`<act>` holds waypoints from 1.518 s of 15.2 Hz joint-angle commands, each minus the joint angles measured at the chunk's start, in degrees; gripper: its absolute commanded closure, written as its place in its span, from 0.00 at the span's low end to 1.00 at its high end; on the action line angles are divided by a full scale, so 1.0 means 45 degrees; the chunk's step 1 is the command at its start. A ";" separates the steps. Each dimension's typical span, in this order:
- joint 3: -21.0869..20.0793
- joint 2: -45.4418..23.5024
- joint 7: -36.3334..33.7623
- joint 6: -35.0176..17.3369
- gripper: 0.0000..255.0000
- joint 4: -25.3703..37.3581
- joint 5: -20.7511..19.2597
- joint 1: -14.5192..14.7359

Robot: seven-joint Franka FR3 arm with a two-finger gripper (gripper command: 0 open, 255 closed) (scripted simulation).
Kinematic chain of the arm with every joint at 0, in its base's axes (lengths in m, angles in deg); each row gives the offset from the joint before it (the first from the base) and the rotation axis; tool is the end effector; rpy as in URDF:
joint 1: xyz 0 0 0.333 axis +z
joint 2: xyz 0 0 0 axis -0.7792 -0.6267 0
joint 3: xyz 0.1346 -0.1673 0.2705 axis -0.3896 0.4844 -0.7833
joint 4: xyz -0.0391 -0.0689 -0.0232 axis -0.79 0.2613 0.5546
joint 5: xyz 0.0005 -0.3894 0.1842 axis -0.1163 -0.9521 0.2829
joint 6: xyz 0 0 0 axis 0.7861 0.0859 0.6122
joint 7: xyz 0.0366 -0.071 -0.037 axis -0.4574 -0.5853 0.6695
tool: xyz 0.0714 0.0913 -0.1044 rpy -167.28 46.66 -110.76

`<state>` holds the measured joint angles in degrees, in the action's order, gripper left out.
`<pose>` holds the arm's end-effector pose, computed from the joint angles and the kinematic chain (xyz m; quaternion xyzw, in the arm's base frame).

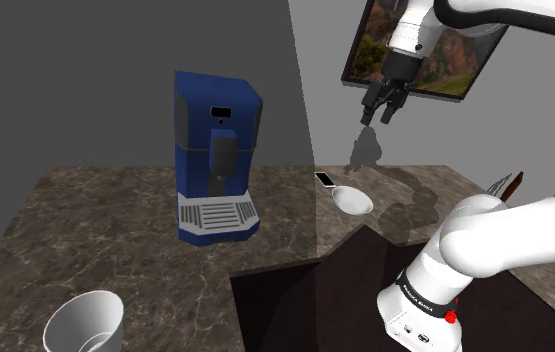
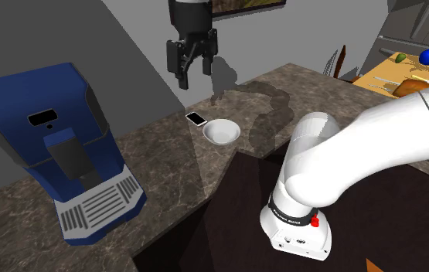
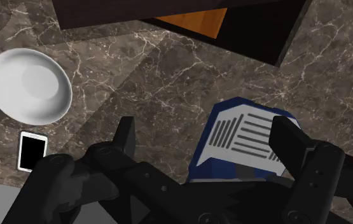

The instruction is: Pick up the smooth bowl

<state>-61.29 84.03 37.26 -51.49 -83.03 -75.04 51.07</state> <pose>0.3197 -0.0136 0.5769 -0.9975 0.0690 -0.0041 0.0112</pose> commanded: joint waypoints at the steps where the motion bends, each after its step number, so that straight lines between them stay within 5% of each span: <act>1: 0.0000 0.0000 0.0000 0.0000 0.00 0.0000 0.0000 0.0000; 12: -0.0036 -0.1113 -0.0030 -0.4650 0.00 -0.3702 -0.1979 -0.0744; 23: -0.0018 -0.4932 -0.1274 -1.0043 0.00 -0.5365 -0.5152 -0.2471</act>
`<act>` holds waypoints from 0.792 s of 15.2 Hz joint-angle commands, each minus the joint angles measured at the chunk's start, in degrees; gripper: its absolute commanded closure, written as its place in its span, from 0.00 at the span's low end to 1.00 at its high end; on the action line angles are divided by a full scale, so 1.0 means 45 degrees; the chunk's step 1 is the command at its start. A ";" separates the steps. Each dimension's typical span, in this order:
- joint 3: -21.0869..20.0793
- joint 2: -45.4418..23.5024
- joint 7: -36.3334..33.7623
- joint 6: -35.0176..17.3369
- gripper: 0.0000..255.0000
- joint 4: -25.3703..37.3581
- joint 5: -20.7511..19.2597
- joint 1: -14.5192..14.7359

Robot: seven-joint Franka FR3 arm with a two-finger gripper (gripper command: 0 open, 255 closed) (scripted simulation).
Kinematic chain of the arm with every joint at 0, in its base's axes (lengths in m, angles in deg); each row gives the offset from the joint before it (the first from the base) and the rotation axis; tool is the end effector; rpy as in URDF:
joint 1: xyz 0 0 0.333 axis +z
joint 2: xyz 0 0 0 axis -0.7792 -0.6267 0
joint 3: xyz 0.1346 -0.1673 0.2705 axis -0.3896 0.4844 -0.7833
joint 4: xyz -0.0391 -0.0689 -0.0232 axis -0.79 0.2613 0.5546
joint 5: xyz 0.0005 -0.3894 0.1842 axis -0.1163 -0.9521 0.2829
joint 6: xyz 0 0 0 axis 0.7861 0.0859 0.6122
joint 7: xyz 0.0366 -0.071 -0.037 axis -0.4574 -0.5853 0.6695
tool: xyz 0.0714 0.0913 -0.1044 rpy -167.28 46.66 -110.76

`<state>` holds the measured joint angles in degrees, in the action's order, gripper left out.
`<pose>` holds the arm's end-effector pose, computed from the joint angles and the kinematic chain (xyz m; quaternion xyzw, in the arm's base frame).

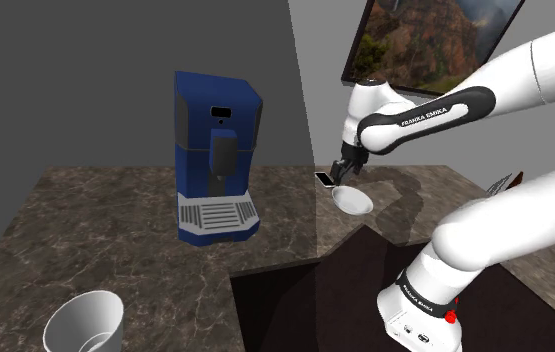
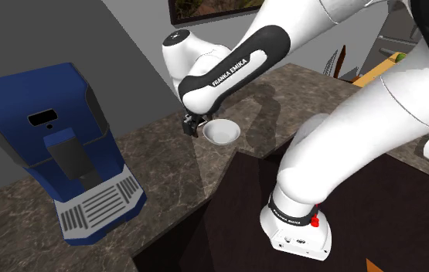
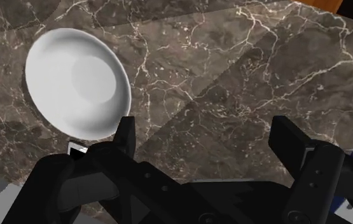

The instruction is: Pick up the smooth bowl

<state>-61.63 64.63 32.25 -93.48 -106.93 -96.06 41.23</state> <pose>0.3713 -0.0966 0.3091 0.9881 -0.0776 -0.0057 0.1329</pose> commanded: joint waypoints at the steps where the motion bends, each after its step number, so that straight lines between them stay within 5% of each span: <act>1: 0.0034 -0.1105 -0.0405 -0.1192 0.00 -0.0067 -0.0909 -0.0521; 6: -0.0053 -0.3733 -0.2202 -0.3280 0.00 0.0310 -0.3689 -0.1787; 12: 0.0414 -0.7051 -0.5377 -0.4668 0.00 0.1733 -0.8035 -0.2752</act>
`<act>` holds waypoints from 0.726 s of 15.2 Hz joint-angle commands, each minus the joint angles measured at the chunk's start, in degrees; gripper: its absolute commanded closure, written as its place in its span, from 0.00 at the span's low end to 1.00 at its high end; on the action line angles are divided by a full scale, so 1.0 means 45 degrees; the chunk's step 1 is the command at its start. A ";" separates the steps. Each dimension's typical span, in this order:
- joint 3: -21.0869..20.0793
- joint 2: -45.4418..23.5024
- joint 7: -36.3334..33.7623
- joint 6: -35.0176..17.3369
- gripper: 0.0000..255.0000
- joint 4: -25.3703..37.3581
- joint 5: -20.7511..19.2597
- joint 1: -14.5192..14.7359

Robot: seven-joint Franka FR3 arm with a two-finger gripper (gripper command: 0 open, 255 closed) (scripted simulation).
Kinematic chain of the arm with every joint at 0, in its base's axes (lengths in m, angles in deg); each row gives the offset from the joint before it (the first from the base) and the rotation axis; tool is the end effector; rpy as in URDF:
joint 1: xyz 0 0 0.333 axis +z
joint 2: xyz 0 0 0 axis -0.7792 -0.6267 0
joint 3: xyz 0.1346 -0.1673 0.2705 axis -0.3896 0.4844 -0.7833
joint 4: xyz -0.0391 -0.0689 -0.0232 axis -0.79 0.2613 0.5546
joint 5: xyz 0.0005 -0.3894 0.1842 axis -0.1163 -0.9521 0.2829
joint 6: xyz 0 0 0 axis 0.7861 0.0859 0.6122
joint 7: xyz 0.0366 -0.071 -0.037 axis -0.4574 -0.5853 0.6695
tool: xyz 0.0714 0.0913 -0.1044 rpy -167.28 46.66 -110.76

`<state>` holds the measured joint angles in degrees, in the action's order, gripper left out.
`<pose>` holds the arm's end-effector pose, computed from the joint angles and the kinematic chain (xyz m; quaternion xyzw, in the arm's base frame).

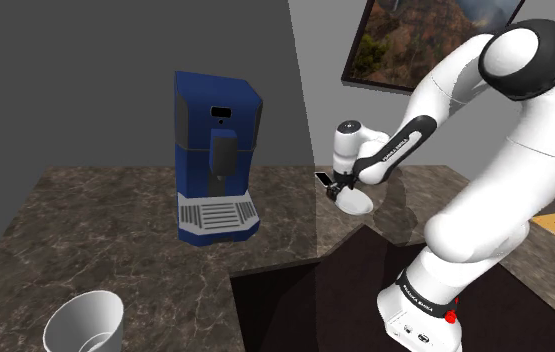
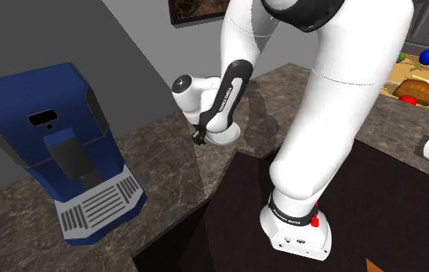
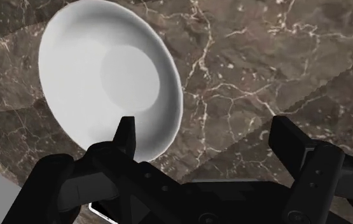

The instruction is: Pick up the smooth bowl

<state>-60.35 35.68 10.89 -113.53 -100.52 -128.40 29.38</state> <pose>0.3995 -0.1837 0.1710 0.9736 -0.0810 -0.0105 0.2131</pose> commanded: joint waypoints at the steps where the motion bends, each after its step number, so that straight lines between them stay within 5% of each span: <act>1: 0.0294 -0.1158 -0.1159 -0.0339 0.00 0.0625 -0.1535 -0.0162; 6: 0.1210 -0.3758 -0.3468 -0.0763 0.00 0.2389 -0.4402 -0.0143; 11: 0.1388 -0.4667 -0.4402 -0.1032 0.00 0.2834 -0.5189 -0.0029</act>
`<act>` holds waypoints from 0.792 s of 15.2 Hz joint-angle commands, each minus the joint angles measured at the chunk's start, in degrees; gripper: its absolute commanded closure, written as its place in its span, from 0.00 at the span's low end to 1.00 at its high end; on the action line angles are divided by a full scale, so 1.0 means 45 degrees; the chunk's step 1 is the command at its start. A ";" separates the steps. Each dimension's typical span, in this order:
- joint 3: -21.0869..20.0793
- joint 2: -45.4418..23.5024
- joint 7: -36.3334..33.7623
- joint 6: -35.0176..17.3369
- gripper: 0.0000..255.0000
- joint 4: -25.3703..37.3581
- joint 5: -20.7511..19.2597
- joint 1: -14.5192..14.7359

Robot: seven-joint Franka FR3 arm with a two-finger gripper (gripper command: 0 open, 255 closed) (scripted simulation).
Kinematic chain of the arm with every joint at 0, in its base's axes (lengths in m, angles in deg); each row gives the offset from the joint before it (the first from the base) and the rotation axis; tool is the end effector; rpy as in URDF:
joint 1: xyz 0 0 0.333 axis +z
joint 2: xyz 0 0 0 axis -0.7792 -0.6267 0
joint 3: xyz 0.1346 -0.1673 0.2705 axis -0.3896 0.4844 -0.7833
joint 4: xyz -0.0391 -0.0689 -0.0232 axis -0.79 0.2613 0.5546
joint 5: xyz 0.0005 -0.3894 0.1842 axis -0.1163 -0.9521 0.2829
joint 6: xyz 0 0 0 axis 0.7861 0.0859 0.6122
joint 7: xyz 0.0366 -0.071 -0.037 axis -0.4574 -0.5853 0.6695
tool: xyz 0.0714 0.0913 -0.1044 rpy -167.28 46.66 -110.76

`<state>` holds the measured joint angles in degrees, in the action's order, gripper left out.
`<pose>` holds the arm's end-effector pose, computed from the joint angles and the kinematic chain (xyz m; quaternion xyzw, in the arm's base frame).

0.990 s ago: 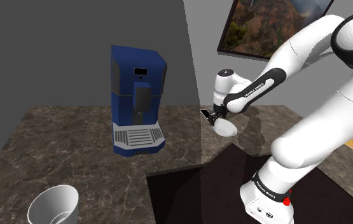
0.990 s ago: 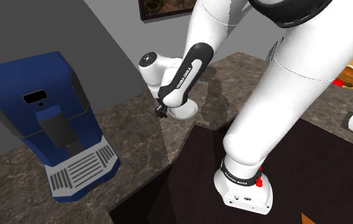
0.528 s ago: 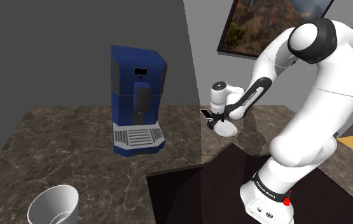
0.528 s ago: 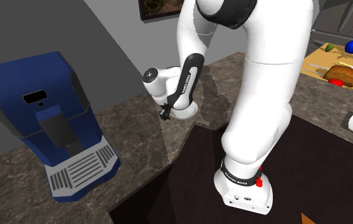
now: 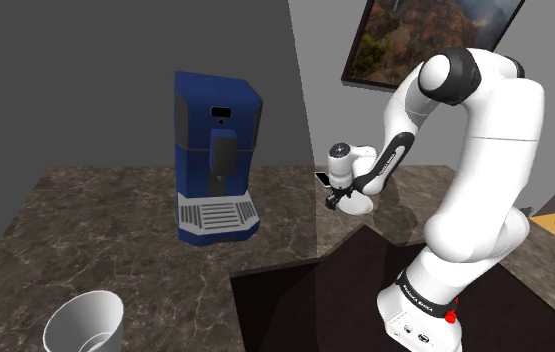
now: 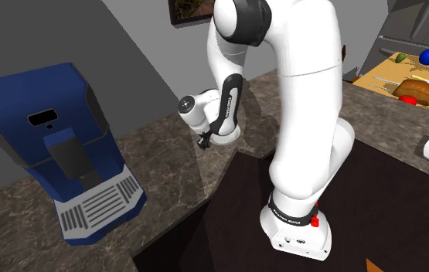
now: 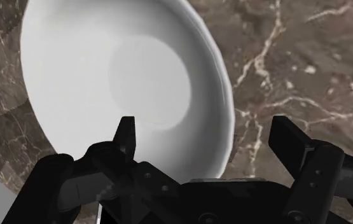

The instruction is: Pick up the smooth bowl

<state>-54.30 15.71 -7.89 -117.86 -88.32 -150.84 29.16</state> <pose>0.4165 -0.2451 0.0785 0.9618 -0.0817 -0.0130 0.2608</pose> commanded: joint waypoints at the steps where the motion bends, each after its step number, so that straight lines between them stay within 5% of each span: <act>1: 0.0077 -0.0437 -0.0445 -0.0130 0.00 0.0224 -0.0374 0.0046; 5: 0.0155 -0.0972 -0.0993 -0.0276 0.00 0.0497 -0.0809 0.0112; 6: 0.0152 -0.0979 -0.0979 -0.0274 1.00 0.0508 -0.0795 0.0109; 12: 0.0156 -0.0977 -0.0969 -0.0278 1.00 0.0510 -0.0795 0.0103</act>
<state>-53.61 11.36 -12.24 -119.10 -86.00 -154.42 29.64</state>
